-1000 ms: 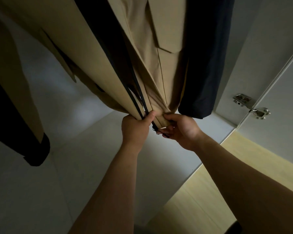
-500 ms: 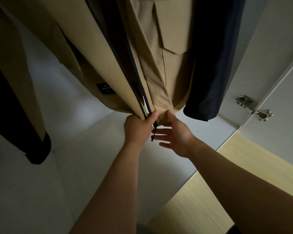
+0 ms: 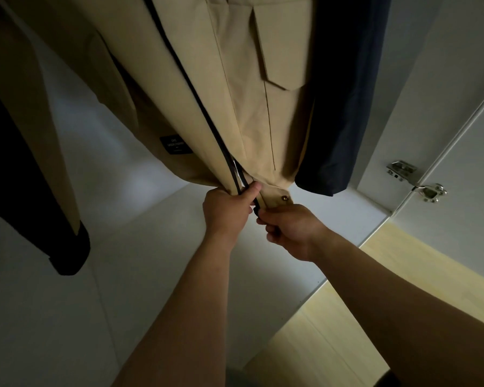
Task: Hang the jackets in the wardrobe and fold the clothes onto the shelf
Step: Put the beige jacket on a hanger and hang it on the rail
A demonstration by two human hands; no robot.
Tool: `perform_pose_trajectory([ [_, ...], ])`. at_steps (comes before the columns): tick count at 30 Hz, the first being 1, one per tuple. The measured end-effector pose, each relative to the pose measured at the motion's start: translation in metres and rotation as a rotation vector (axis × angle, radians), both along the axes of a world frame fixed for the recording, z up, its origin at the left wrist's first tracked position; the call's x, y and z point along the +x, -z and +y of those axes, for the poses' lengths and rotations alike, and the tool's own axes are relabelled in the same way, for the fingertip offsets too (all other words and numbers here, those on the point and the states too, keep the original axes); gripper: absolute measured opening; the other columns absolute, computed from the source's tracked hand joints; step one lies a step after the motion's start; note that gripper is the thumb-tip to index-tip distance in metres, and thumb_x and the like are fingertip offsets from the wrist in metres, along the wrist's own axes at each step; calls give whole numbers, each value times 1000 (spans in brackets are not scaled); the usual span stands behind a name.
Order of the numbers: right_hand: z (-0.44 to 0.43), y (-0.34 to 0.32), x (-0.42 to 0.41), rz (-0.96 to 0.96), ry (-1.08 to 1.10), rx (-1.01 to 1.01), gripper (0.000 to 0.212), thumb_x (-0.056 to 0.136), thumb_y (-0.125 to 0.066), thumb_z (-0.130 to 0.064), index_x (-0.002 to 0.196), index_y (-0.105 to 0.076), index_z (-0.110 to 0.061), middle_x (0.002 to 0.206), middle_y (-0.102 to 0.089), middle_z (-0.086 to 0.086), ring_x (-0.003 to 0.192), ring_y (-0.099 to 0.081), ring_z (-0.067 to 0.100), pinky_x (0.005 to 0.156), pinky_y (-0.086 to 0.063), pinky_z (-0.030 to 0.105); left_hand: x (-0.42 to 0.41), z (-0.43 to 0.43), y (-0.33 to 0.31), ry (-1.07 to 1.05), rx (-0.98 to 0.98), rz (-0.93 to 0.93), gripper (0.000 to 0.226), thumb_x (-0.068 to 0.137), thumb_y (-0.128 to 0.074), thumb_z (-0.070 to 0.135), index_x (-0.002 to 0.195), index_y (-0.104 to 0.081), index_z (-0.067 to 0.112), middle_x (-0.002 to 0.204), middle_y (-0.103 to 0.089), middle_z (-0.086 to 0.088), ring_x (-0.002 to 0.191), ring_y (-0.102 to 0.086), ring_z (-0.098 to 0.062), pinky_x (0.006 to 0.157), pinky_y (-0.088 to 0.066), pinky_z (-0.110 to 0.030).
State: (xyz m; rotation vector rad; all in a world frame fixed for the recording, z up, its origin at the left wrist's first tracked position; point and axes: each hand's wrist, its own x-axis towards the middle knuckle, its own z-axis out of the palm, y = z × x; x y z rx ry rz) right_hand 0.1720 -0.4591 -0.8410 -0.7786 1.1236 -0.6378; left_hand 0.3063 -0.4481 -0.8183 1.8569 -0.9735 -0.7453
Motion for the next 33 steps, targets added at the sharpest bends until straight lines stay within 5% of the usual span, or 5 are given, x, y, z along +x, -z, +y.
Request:
perform_pose_trajectory([
  [4, 0, -4, 0, 142, -13, -94, 6, 91, -67, -4, 91, -73, -4, 86, -59, 15, 64, -41, 17, 64, -40, 32, -1, 0, 1, -44, -76, -97, 44, 81, -77, 48, 78, -73, 4, 75, -74, -3, 70, -72, -18, 76, -58, -39],
  [13, 4, -5, 13, 317, -1, -189, 17, 95, -64, -15, 79, -72, -16, 65, -59, -1, 63, -48, 17, 63, -44, 31, 2, 3, 2, -77, -78, -47, 47, 79, -79, 48, 77, -72, 2, 74, -74, -5, 71, -72, -20, 78, -59, -44],
  [23, 14, -4, 27, 439, 53, -228, 26, 96, -63, -33, 88, -76, -12, 73, -66, -4, 59, -54, 9, 50, -42, 19, 2, 7, -7, -77, -81, 77, 36, 80, -81, 39, 65, -68, 9, 62, -69, 0, 46, -61, -5, 72, -57, -34],
  [29, 15, 0, 29, 623, -130, -345, 36, 103, -48, -37, 100, -69, -8, 79, -63, 4, 68, -56, 16, 61, -46, 29, 9, 12, -11, -55, -38, 190, 31, 79, -81, 37, 67, -67, 11, 65, -69, 0, 60, -61, -13, 74, -53, -34],
  [33, 12, 2, 26, 319, 22, -211, 27, 101, -55, -33, 91, -70, -13, 87, -74, 1, 85, -71, 18, 77, -59, 32, 19, 9, -19, -29, -26, 435, 8, 83, -70, 3, 87, -68, 10, 78, -71, 2, 86, -67, -16, 89, -54, -34],
])
